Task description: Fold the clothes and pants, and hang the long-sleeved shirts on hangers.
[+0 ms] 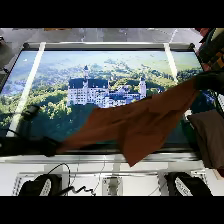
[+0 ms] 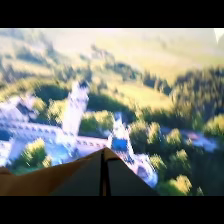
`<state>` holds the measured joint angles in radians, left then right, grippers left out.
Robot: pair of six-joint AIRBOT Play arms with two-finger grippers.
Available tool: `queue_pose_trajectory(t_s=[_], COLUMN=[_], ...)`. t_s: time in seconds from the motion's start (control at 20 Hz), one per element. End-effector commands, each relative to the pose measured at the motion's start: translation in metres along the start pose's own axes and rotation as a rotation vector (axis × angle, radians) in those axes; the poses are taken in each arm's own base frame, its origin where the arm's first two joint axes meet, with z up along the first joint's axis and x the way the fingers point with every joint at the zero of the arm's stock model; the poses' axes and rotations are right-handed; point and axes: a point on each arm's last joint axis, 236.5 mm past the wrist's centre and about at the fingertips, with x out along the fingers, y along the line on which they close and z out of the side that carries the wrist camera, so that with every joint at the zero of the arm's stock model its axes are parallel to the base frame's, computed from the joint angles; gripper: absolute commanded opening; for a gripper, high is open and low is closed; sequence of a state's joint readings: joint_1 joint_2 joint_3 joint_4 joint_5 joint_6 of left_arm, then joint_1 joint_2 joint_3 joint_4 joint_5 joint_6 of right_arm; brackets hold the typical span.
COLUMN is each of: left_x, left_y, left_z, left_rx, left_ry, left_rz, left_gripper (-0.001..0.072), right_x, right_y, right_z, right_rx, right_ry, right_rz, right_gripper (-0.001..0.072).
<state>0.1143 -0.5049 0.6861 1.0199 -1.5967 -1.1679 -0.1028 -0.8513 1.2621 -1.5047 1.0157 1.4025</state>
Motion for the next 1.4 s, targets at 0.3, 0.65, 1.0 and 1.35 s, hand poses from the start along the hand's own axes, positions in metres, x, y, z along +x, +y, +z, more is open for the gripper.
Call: queue_pose_trajectory(t_s=[0.3,0.65,1.0,1.35], left_x=[0.063,0.113,0.217,0.248], left_y=[0.000,0.061,0.045,0.085], left_z=[0.048,0.164,0.220,0.215], left_rx=[-0.183,-0.246,-0.128,0.120], left_ry=[-0.194,-0.292,-0.030,0.098], left_rz=[-0.177,-0.121,-0.272,-0.066], left_gripper=[0.0700,0.0689,0.0638,0.0572], right_x=[0.006,0.007,0.007,0.008], right_y=[-0.068,-0.067,-0.067,-0.061], right_z=[-0.102,-0.099,-0.099,-0.097], right_rx=[0.128,0.152,0.152,0.164], right_ry=[0.415,0.400,0.400,0.391], right_rz=[-0.135,-0.120,-0.121,-0.096], right_gripper=[0.0009,0.0009,0.0009,0.0010])
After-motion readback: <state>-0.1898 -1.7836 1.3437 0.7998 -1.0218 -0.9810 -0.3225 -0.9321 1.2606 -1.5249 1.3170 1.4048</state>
